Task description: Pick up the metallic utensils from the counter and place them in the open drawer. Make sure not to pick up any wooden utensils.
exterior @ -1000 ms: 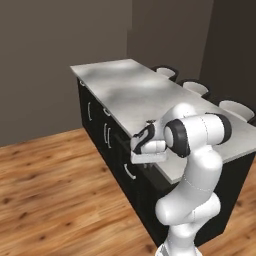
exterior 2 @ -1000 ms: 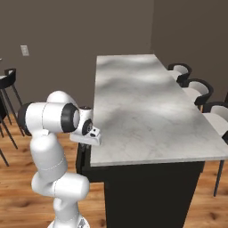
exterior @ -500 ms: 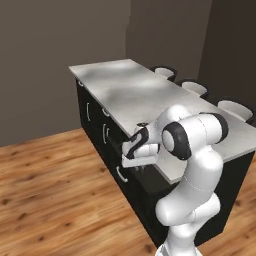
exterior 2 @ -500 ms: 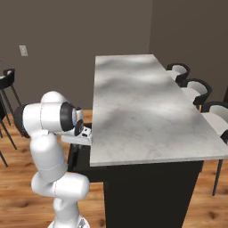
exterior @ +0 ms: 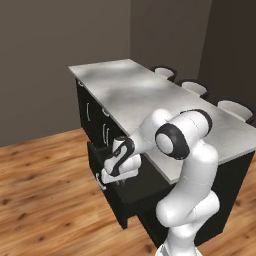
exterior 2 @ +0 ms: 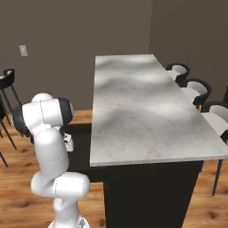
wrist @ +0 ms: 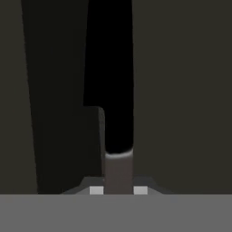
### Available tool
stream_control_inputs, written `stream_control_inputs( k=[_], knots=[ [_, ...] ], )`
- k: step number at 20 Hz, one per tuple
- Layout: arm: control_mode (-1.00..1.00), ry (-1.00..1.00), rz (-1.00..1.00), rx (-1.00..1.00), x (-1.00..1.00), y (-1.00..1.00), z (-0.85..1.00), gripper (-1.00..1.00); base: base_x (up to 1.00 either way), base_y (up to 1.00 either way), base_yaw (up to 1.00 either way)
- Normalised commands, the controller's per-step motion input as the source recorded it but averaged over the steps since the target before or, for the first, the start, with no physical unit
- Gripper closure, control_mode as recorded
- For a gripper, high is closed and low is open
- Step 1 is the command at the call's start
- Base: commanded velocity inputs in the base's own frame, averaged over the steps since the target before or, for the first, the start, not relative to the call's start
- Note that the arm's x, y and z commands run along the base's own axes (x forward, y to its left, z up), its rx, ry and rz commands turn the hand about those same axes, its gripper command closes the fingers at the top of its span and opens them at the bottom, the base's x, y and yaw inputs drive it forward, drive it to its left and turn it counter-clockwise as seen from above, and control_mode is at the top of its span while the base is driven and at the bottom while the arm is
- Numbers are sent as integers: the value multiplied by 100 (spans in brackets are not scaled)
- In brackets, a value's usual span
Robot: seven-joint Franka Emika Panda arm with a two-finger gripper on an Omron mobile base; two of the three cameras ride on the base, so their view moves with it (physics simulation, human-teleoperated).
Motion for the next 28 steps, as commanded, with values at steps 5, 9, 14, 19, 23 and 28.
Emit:
stream_control_inputs(
  k=[5, 9, 14, 19, 23, 28],
  knots=[
    [-100, 0, 9, 3, -43, 56, -7, 100, 0, 0, 0],
    [-100, 0, 4, 4, -49, 31, 27, 100, 0, 0, 0],
    [-100, 0, 1, 2, -42, 38, 24, 100, 0, 0, 0],
    [-100, 3, 0, 1, -10, 9, 56, 100, 0, 0, 0],
    [-100, 8, 0, 0, 0, -21, 75, 100, 0, 0, 0],
    [-100, 13, 0, -1, 16, -54, 52, 100, 0, 0, 0]
  ],
)
